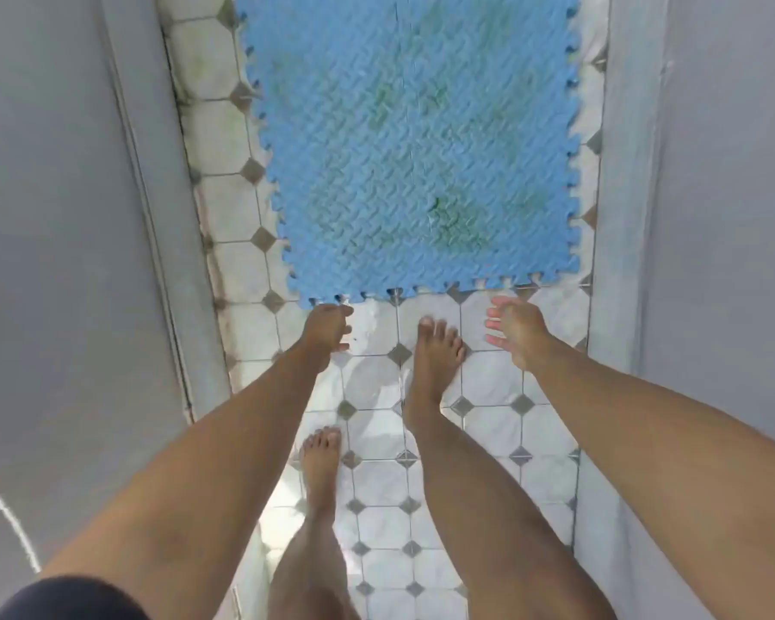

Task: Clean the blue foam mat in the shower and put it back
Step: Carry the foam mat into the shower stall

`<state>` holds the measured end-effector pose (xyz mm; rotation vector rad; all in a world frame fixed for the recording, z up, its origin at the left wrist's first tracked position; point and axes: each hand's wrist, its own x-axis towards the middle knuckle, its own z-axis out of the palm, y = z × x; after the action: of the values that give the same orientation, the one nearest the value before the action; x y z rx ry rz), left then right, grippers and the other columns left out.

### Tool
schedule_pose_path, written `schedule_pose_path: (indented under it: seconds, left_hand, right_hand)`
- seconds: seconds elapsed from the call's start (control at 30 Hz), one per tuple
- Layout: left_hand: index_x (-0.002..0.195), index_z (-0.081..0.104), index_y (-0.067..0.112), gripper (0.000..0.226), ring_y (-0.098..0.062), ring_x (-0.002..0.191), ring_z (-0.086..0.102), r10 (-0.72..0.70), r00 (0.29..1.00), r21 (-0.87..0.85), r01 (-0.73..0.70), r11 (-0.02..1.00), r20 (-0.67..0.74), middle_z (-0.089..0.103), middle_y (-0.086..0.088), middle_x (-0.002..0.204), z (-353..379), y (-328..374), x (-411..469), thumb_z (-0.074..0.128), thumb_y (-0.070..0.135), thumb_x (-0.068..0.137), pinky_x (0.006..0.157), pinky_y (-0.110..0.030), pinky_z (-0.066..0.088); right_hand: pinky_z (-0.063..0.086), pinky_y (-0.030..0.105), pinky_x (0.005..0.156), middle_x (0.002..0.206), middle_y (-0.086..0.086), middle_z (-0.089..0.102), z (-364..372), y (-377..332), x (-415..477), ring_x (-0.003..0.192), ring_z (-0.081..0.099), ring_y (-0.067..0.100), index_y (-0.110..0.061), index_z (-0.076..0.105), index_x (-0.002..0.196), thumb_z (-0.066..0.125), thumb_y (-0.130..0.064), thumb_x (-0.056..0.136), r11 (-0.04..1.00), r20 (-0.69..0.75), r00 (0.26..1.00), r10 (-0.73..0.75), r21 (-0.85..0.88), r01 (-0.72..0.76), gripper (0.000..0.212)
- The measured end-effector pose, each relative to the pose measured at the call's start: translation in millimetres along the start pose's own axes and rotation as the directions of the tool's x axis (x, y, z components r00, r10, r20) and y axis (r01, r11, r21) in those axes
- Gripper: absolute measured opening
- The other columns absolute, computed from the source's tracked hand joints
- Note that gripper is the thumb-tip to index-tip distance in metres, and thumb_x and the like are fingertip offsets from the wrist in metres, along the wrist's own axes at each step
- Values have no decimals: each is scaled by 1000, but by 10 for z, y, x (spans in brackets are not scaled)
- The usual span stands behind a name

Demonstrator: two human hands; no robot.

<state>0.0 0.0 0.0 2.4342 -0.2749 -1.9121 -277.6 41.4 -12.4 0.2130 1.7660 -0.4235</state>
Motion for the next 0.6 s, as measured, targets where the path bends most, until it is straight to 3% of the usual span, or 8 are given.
schedule_pose_path:
  seconds: [0.13,0.2,0.3,0.4,0.53,0.6]
  left_hand:
    - [125,50,14,25,-23,94,54,-36,998,-45,33,998,-55,51,2,91,132,-124,523,55,16,101,86,-42,53]
    - [127,50,16,28,-20,90,53,-42,996,-83,35,996,-81,53,2,95,156,-157,712,55,14,100,93,-44,53]
    - [120,51,13,24,-15,80,51,-56,993,-87,47,995,-102,54,-6,106,156,-183,980,54,5,97,90,-42,54]
    - [114,53,10,21,-20,95,55,-63,991,-27,60,998,-117,53,-10,114,130,-172,1170,53,-2,97,71,-33,57]
    - [132,52,8,39,-21,92,56,-43,988,22,47,999,-148,58,-11,124,54,-202,1396,54,-3,95,79,-39,60]
    - [132,58,5,38,-23,90,58,-39,980,46,49,998,-194,63,-14,124,10,-235,1485,59,4,94,83,-43,59]
  right_hand:
    - [56,38,77,94,2,55,-36,73,540,76,53,15,-17,54,133,36,-8,104,998,-67,998,16,-58,-20,35]
    - [58,37,80,98,-1,52,-5,61,739,80,54,13,-23,45,144,36,-4,102,998,-111,994,15,-62,-22,47]
    - [58,32,61,123,-2,47,17,9,960,99,52,16,-32,28,155,35,2,99,1000,-163,986,16,-17,-19,66]
    - [57,34,61,139,-1,48,4,-1,1134,116,55,20,-36,30,152,40,3,96,1000,-236,972,15,-4,-16,69]
    - [58,35,65,122,-4,52,20,-70,1328,108,55,14,-40,19,155,43,-2,101,1000,-202,979,22,14,-20,70]
    - [60,36,70,121,-3,53,26,-109,1426,111,54,15,-40,23,154,43,-5,103,998,-220,974,48,40,-40,65]
